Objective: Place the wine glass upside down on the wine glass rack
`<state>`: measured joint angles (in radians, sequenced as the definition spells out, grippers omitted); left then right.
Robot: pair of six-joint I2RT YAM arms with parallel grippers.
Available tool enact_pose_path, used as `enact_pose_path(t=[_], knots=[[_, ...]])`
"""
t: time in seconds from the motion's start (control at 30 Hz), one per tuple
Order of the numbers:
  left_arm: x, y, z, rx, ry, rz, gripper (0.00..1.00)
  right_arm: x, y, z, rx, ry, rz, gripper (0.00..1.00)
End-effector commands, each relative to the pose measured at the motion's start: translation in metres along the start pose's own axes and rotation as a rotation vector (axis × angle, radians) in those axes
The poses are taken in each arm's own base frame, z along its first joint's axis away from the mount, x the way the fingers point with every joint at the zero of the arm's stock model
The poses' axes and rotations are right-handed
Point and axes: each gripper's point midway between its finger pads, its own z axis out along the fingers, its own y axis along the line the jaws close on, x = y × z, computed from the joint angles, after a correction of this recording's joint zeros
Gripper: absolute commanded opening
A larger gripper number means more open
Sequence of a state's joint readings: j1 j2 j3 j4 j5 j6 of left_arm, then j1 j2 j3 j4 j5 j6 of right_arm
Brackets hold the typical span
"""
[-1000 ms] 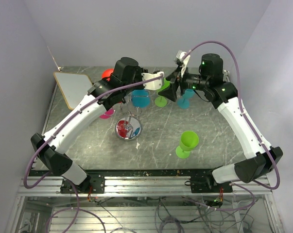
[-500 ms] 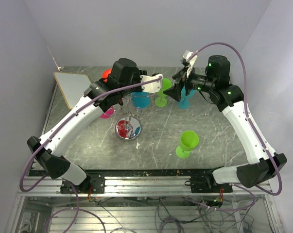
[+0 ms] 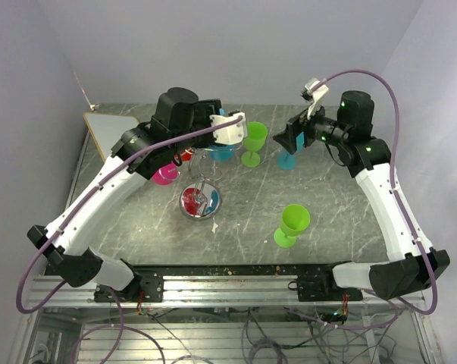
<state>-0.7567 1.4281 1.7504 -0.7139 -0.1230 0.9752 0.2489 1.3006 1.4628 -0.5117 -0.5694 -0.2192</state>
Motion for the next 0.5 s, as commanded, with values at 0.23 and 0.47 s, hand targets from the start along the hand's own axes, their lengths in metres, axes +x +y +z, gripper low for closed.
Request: enact_pose_path(t=[0.23, 0.47], knots=[[-0.066, 0.035, -0.071, -0.028, -0.307, -0.240, 0.89, 0.039, -0.114, -0.022, 0.551, 0.140, 0.108, 0.88], [-0.046, 0.062, -0.097, -0.120, -0.314, -0.312, 0.96, 0.082, -0.152, 0.010, 0.624, 0.296, 0.144, 0.79]])
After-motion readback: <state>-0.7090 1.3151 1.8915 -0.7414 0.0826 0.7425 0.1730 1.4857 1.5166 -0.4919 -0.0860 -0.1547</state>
